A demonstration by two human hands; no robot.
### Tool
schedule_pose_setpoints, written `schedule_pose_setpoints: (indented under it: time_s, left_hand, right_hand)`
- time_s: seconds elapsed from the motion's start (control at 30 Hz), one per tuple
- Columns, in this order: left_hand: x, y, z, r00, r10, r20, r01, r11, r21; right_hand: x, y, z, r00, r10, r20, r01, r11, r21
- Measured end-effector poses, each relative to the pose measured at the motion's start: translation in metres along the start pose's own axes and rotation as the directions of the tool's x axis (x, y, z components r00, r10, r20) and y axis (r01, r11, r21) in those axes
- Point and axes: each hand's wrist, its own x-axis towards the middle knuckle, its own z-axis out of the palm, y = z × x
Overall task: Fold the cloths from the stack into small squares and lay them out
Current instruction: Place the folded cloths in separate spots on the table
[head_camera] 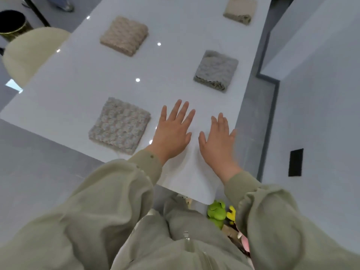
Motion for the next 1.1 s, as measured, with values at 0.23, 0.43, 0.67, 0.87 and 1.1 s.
schedule_pose_setpoints:
  time_s: [0.23,0.43,0.67,0.87,1.1]
  left_hand:
    - [0.002,-0.011,0.004,0.999,0.046,0.019,-0.047,0.999,0.010]
    - [-0.018,-0.075,0.006,1.000,0.021,-0.005,-0.021,0.998,-0.059]
    - [-0.036,-0.191,0.025,0.999,-0.053,0.006,0.047,0.829,-0.557]
    - [-0.053,-0.246,0.031,0.969,-0.164,0.184,0.235,0.389,-0.891]
    - [-0.047,-0.225,0.036,0.968,-0.125,0.219,0.244,0.243,-0.939]
  right_hand:
    - [-0.005,0.007,-0.001,0.999,0.033,0.005,-0.033,0.999,-0.016]
    - [-0.015,-0.040,0.007,0.999,0.035,0.008,-0.036,0.996,0.080]
    - [-0.021,-0.119,0.055,0.990,0.128,0.053,-0.139,0.941,0.310]
    - [-0.027,-0.190,0.071,0.876,0.469,0.117,-0.387,0.537,0.750]
    - [-0.003,-0.237,0.071,0.843,0.524,0.126,-0.366,0.386,0.847]
